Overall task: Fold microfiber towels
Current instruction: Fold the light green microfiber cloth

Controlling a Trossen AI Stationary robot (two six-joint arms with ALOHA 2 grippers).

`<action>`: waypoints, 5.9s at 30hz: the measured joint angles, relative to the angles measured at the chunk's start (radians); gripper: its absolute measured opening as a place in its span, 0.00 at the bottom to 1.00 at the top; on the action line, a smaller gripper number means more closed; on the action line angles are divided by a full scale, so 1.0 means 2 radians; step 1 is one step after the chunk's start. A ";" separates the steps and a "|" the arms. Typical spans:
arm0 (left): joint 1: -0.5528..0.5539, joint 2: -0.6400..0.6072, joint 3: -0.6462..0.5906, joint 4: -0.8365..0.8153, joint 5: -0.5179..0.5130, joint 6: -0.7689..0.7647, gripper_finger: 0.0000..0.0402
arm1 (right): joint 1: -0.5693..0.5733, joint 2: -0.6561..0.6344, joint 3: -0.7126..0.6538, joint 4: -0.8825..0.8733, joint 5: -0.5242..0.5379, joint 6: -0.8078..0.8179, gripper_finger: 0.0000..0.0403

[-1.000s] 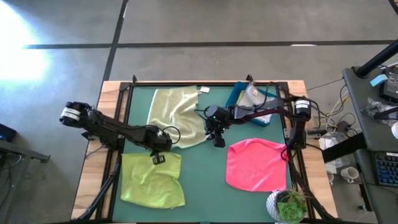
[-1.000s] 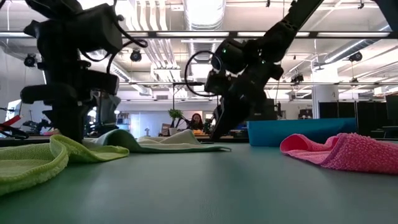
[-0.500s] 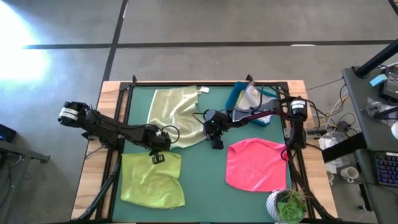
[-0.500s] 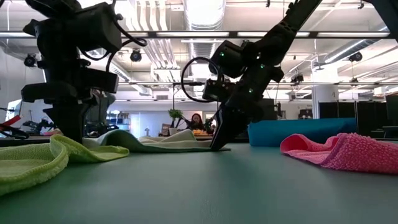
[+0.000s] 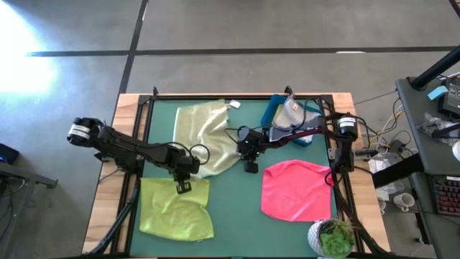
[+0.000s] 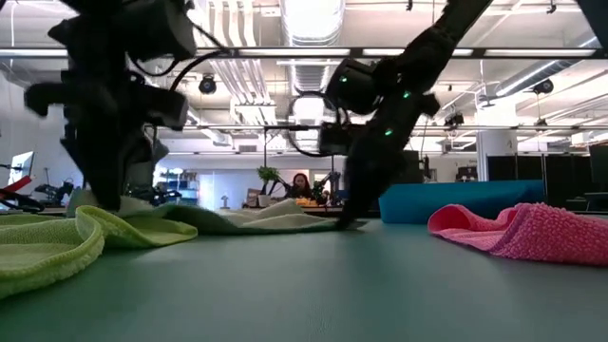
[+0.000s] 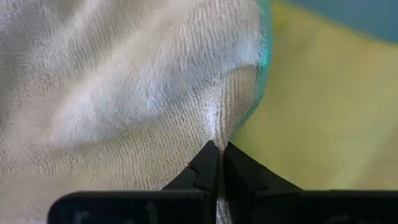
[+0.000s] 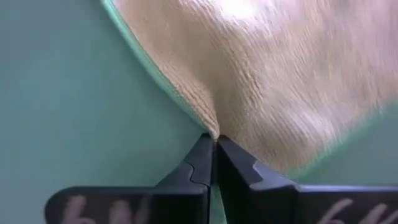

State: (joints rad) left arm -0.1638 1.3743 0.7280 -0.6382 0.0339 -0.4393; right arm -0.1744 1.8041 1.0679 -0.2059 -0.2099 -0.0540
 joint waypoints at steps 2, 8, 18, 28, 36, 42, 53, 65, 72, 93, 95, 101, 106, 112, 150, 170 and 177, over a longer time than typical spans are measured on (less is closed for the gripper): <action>0.000 -0.001 0.014 0.000 0.020 0.000 0.00 | 0.007 -0.025 -0.001 -0.036 -0.001 0.024 0.02; -0.001 -0.007 0.066 -0.066 0.046 0.005 0.00 | 0.055 -0.090 0.016 -0.116 0.048 0.093 0.02; -0.049 -0.035 0.106 -0.143 0.067 -0.039 0.00 | 0.157 -0.115 0.063 -0.191 0.127 0.238 0.02; -0.141 -0.045 0.128 -0.143 0.046 -0.133 0.00 | 0.246 -0.087 0.173 -0.284 0.213 0.339 0.02; -0.148 -0.050 0.154 -0.156 -0.071 -0.131 0.00 | 0.260 -0.068 0.241 -0.348 0.289 0.341 0.02; -0.145 -0.050 0.229 -0.230 -0.152 -0.091 0.00 | 0.242 -0.071 0.299 -0.410 0.344 0.304 0.02; -0.122 -0.049 0.374 -0.347 -0.248 0.010 0.00 | 0.228 -0.073 0.437 -0.474 0.431 0.197 0.02; -0.114 -0.049 0.509 -0.405 -0.399 0.165 0.00 | 0.229 -0.073 0.574 -0.512 0.552 0.106 0.02; -0.081 -0.049 0.523 -0.432 -0.400 0.205 0.00 | 0.215 -0.073 0.601 -0.518 0.551 0.092 0.02; 0.147 -0.051 0.542 -0.334 -0.426 0.481 0.00 | 0.089 -0.071 0.570 -0.407 0.442 -0.130 0.02; 0.144 -0.055 0.541 -0.351 -0.384 0.425 0.00 | 0.091 -0.070 0.564 -0.434 0.401 -0.080 0.02; 0.121 -0.067 0.490 -0.373 -0.090 0.217 0.00 | 0.108 -0.060 0.498 -0.481 0.255 0.035 0.02; 0.075 -0.069 0.401 -0.374 -0.058 0.139 0.00 | 0.144 -0.052 0.425 -0.468 0.183 0.098 0.02; 0.025 -0.069 0.285 -0.367 -0.039 0.060 0.00 | 0.190 -0.050 0.353 -0.428 0.175 0.161 0.02; 0.151 0.045 0.101 -0.194 -0.138 0.041 0.00 | 0.021 -0.044 0.086 -0.119 0.258 0.177 0.02; 0.168 0.074 0.108 -0.197 -0.143 0.071 0.11 | -0.002 -0.041 0.087 -0.111 0.224 0.167 0.12; 0.184 0.074 0.128 -0.228 -0.217 0.085 0.26 | -0.028 -0.041 0.105 -0.109 0.225 0.166 0.23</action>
State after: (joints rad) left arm 0.2039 1.5227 0.9836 -1.0949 -0.3994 -0.2702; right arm -0.2306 1.7229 1.2780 -0.4242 0.2398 0.2782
